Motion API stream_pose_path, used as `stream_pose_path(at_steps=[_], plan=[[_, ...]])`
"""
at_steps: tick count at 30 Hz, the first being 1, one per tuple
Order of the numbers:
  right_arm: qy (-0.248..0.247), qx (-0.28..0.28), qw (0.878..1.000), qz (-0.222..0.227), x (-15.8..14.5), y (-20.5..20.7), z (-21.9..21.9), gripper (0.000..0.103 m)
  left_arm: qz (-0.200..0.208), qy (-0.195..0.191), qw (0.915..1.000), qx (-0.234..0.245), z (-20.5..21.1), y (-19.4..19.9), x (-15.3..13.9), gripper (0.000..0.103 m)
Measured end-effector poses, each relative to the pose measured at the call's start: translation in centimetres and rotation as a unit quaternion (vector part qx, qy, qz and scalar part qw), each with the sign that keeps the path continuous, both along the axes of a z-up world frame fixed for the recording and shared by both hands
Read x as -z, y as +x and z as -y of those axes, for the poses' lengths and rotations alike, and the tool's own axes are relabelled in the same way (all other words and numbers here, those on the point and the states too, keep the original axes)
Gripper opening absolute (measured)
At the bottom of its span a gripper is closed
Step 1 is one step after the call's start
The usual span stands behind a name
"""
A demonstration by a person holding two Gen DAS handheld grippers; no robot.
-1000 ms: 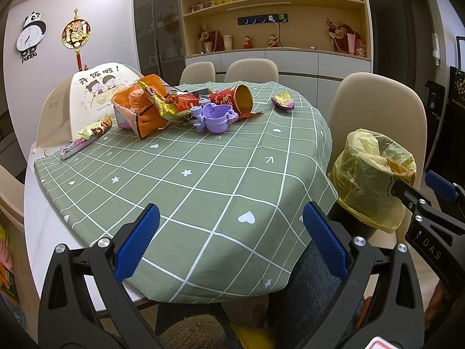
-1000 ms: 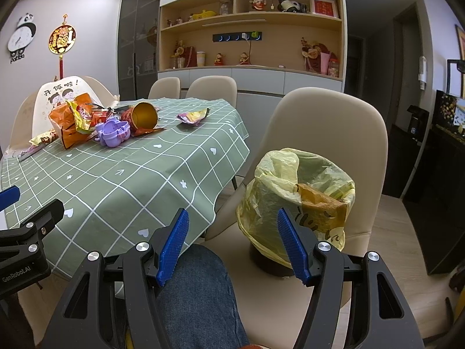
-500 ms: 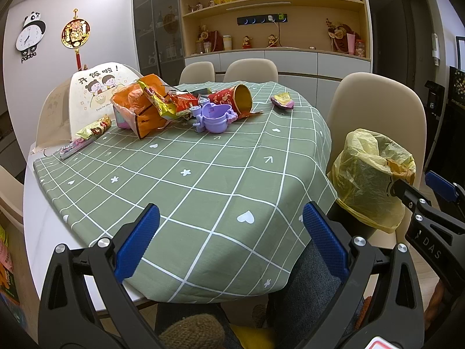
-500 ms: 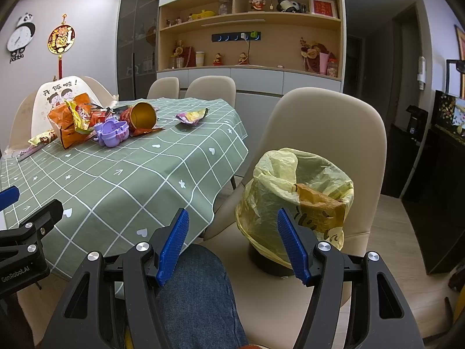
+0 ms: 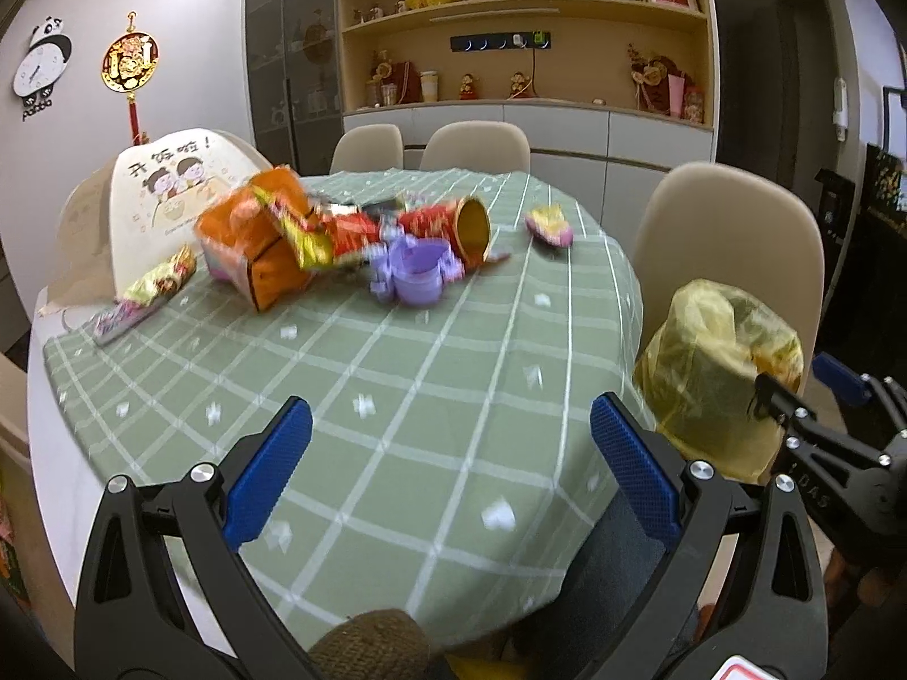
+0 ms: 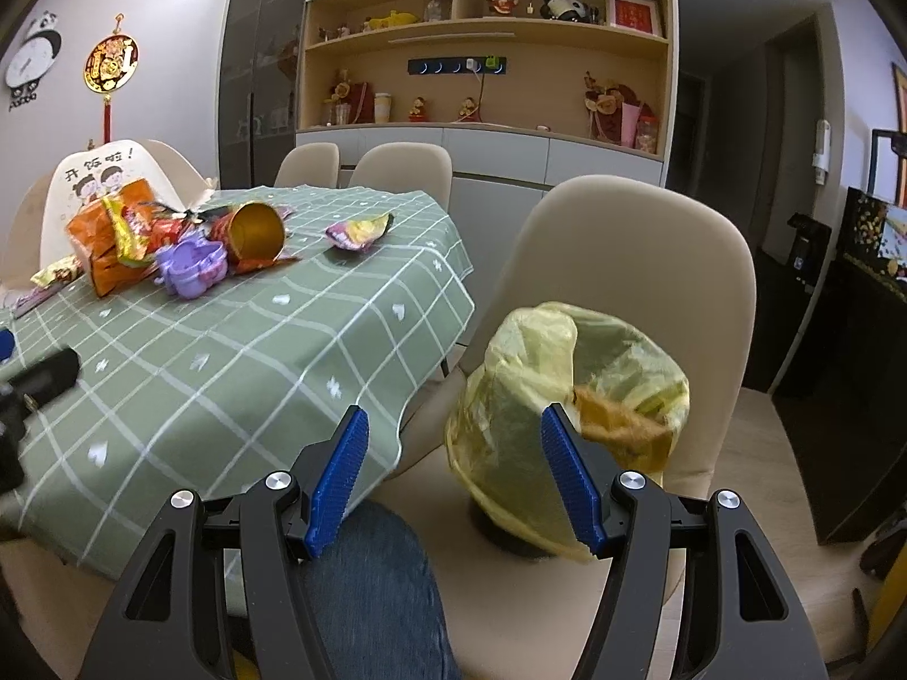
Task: Collect trash
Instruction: 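Grasp the gold snack bag with the left gripper while the right gripper grasps the yellow-pink wrapper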
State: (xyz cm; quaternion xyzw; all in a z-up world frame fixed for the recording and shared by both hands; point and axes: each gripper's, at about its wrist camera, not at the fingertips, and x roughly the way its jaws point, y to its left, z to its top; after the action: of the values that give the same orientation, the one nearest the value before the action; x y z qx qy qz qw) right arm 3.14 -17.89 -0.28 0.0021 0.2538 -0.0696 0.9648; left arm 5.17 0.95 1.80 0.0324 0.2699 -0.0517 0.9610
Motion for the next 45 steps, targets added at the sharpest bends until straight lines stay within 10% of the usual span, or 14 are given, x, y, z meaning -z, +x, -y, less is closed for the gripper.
stream_pose_path(at_steps=[12,24,31,37,45], plan=[[-0.018,-0.054,0.998,-0.02,-2.7,11.0,-5.9,0.06,-0.062,-0.024,0.9974,-0.029,-13.7,11.3,-1.5,0.094],[-0.042,-0.058,0.996,-0.061,-1.4,16.8,-10.2,0.06,-0.132,-0.115,0.9747,-0.139,-33.6,20.3,0.1,0.087],[-0.05,-0.046,0.996,-0.065,-2.1,17.2,-10.5,0.06,-0.167,-0.092,0.9703,-0.149,-35.2,24.7,1.1,0.075],[-0.053,-0.038,0.996,-0.064,-2.9,17.2,-10.6,0.06,-0.192,-0.092,0.966,-0.147,-34.9,25.9,2.1,0.031],[-0.06,-0.059,0.995,-0.06,-3.2,17.2,-12.1,0.06,-0.17,-0.121,0.9723,-0.105,-32.4,21.3,0.0,0.028]])
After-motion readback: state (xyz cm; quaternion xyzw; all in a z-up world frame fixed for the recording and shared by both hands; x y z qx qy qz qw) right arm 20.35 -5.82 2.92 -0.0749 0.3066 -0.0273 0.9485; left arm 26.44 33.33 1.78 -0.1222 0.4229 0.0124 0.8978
